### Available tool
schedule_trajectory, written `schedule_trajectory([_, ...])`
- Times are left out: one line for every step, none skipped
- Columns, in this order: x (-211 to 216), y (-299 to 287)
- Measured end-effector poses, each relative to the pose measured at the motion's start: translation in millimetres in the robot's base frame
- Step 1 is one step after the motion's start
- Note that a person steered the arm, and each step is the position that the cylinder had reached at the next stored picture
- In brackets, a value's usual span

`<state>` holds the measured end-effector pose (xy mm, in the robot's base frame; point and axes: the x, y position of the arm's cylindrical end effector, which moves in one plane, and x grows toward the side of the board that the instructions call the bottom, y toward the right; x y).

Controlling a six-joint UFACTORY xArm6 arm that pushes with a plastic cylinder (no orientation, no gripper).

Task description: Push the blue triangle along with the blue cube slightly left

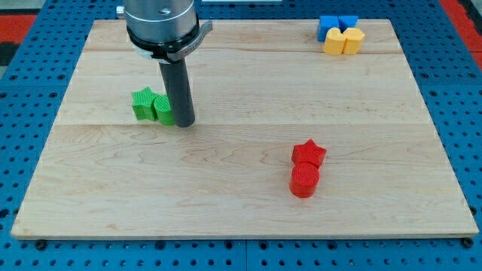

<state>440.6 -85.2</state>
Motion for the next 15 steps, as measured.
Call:
schedule_trajectory([-8.5, 87.3])
schedule_trajectory([-28.5, 204.2])
schedule_trajectory([-60.6, 316.9])
schedule_trajectory([-107.0, 377.7])
schedule_trajectory([-148.7, 380.2])
schedule_trajectory([-184.4, 370.4])
schedule_trajectory([-201.6, 357.4])
schedule_trajectory([-224.3, 341.0])
schedule_trajectory([-236.0, 325.0])
schedule_trajectory([-236.1, 303.1])
schedule_trajectory([-236.1, 299.6])
schedule_trajectory([-236.1, 299.5])
schedule_trajectory([-235.7, 286.9])
schedule_trajectory([-234.4, 275.0])
schedule_trajectory([-234.3, 262.3])
